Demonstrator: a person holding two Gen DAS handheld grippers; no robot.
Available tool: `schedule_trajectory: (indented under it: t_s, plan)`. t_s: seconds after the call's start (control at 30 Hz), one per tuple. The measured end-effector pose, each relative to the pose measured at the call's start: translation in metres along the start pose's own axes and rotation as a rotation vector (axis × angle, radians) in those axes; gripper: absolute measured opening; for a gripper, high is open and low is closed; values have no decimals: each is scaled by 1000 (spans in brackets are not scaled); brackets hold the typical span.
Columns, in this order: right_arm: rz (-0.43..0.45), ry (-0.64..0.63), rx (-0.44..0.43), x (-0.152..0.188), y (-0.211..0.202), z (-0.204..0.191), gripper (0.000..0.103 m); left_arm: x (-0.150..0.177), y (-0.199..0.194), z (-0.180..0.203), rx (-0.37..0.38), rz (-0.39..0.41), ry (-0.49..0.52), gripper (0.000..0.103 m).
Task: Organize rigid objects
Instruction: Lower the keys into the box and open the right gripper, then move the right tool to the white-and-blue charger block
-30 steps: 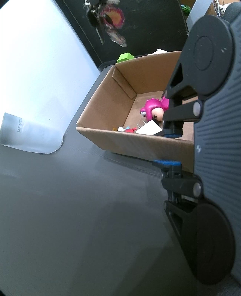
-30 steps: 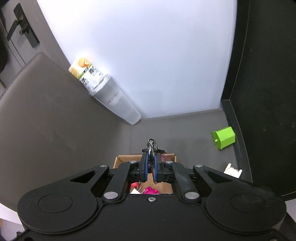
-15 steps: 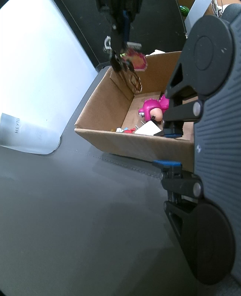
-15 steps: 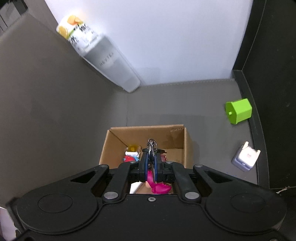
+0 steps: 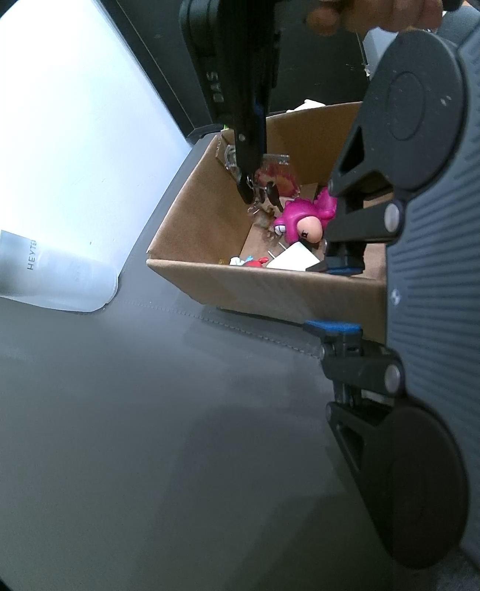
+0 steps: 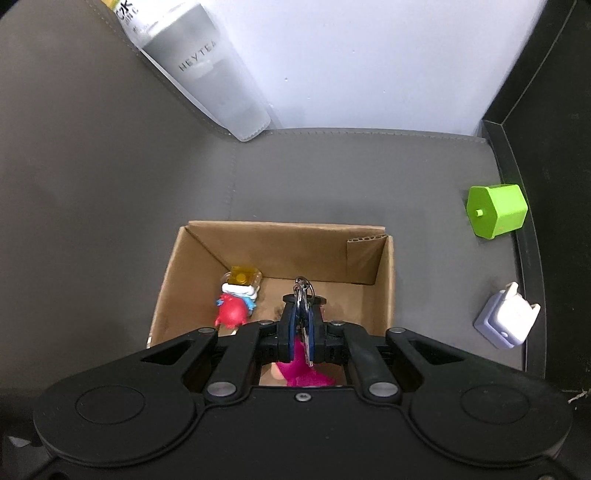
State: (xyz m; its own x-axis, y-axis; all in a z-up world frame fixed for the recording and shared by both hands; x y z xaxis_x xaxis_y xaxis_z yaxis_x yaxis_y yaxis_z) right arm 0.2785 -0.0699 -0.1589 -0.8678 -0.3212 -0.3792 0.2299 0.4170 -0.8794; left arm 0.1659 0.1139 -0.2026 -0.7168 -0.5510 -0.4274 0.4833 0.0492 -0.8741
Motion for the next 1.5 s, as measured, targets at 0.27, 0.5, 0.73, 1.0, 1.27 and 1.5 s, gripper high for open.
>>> schedule_trajectory:
  t_s: [0.27, 0.5, 0.73, 1.0, 1.27, 1.5]
  plan:
    - [15, -2, 15, -3, 3, 2, 9, 1, 0, 2, 1, -2, 0, 21]
    - [65, 19, -34, -7, -22, 9, 13, 2, 0, 2, -4, 3, 0, 21]
    - [111, 17, -37, -7, -50, 20, 28, 2, -1, 3, -7, 6, 4, 21]
    - [188, 41, -18, -3, -82, 41, 50, 4, -2, 4, -11, 16, 8, 21]
    - [193, 66, 44, 2, -94, 77, 67, 6, -4, 6, -19, 28, 14, 21]
    - [197, 124, 68, 7, -93, 100, 77, 8, -4, 7, -23, 36, 12, 21]
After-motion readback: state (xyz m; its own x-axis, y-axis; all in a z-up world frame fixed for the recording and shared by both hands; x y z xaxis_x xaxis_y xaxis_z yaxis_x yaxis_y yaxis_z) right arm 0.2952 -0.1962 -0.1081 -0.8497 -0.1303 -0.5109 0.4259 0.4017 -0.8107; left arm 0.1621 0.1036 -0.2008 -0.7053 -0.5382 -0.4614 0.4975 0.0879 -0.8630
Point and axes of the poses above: each gripper's, at about its wrist camera, not at the fingertips, and y roughly the way its jaws point, z to its right, x to its underside, the point moved 1 cm from there along y, roughly the way its jaws point, and after that the axes turned 15 degrees about -x, right-handed, at the moved point
